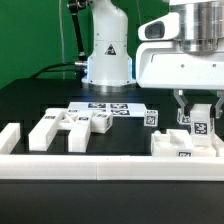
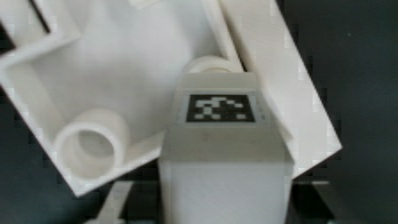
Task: Assemble chair
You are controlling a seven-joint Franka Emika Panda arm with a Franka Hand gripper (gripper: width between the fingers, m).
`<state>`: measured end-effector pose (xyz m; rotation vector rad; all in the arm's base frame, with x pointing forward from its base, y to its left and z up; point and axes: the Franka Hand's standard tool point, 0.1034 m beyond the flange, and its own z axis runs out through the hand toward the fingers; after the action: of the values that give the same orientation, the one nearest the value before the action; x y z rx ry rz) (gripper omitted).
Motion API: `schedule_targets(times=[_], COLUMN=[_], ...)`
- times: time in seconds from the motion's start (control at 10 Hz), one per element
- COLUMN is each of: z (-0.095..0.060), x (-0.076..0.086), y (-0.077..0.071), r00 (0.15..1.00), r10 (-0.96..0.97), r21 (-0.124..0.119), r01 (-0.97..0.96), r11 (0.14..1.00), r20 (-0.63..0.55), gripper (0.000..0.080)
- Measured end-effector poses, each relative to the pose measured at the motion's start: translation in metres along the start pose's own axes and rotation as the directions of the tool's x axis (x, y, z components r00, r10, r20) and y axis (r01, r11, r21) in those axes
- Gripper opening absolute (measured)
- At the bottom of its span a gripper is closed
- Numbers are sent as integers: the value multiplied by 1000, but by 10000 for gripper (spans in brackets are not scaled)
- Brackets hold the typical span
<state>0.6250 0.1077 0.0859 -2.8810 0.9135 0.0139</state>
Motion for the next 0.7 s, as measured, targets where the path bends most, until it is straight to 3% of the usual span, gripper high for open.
schedule_targets(times=[0.4,0.7], z=[1,1], x=[-6,-8], y=[-8,-10], r00=[922,836], r10=[388,548], r21=[12,12], r01=[-388,-548], r11=[922,836], r20=[1,3], gripper=[290,290])
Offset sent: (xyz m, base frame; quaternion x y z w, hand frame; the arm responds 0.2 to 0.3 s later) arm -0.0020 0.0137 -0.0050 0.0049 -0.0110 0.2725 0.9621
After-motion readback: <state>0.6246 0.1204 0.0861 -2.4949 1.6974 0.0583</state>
